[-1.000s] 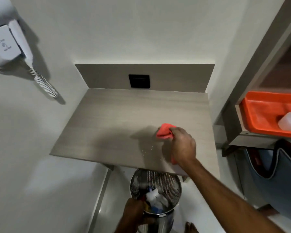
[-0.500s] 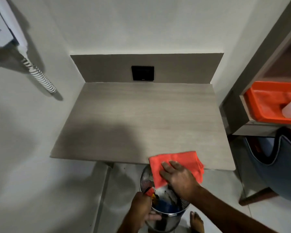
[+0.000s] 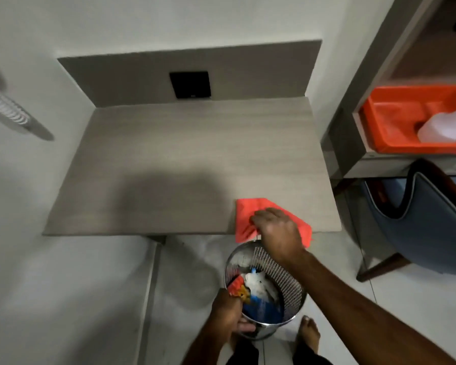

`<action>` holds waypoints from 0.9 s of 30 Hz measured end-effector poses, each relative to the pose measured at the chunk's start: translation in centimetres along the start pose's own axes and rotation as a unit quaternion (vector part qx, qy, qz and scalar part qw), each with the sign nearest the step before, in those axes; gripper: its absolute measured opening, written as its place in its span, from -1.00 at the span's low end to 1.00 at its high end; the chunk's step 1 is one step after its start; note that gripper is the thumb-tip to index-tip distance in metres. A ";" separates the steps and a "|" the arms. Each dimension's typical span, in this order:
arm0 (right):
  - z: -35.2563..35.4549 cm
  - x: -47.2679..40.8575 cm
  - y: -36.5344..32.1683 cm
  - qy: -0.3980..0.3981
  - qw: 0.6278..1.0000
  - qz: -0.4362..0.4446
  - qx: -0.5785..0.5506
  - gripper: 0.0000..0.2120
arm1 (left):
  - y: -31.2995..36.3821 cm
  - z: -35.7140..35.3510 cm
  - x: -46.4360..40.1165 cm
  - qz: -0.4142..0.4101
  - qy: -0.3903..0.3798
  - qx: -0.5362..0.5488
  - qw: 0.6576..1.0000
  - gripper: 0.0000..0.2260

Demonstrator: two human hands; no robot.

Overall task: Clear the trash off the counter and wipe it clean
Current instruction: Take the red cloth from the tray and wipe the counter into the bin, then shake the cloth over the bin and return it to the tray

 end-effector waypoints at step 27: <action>-34.1 19.4 25.6 -0.140 0.948 -0.259 -0.121 -0.57 | -18.3 -17.3 -35.1 0.065 -0.021 -0.012 0.998 -0.86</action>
Point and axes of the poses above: each hand's wrist, its own x-axis away from the middle knuckle, its own z-axis out of the back of the hand, y = z × x, the point moved 5 cm from there along -x, towards the middle knuckle, and after that the axes turned 3 degrees about -z, right-handed, at the moved point
